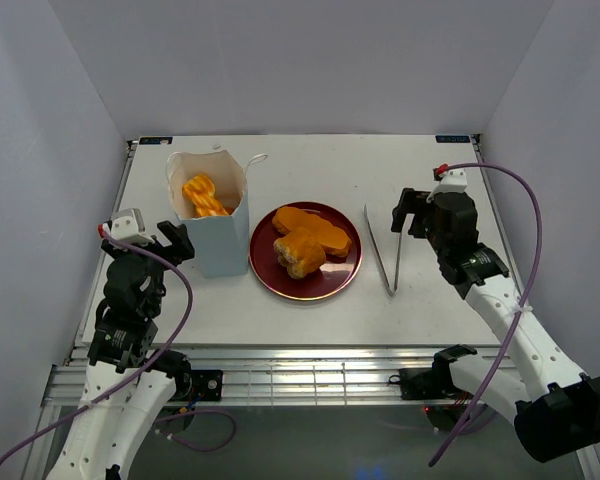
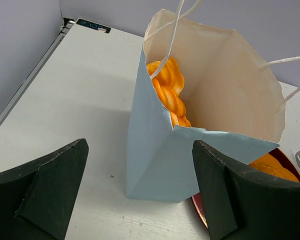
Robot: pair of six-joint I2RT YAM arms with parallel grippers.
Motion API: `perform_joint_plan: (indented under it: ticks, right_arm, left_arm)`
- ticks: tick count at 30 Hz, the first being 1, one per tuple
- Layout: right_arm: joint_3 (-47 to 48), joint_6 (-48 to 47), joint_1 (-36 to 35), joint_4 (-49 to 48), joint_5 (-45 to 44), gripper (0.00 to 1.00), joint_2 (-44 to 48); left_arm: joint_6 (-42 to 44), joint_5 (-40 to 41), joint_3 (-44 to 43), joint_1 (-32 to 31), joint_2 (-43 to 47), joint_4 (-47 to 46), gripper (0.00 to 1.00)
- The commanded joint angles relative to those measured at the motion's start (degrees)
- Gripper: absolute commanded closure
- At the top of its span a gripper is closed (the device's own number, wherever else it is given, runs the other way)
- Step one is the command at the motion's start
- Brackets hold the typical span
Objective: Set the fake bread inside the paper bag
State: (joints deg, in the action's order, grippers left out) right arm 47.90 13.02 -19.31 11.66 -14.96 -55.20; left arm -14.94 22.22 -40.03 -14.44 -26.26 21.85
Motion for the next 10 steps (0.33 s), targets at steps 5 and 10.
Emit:
perform_joint_plan:
  ticks: [5,10]
  right_arm:
    - [-1.84,-0.27,-0.29,-4.37,-0.42,0.1,0.45]
    - [-1.23,0.25,-0.29,-2.97,-0.15,0.1,-0.61]
  left_arm:
    - [-0.09,-0.33,0.3,-0.15,-0.19,-1.45,0.04]
    - [0.0,-0.33,0.48,-0.15,0.33,-1.54,0.04]
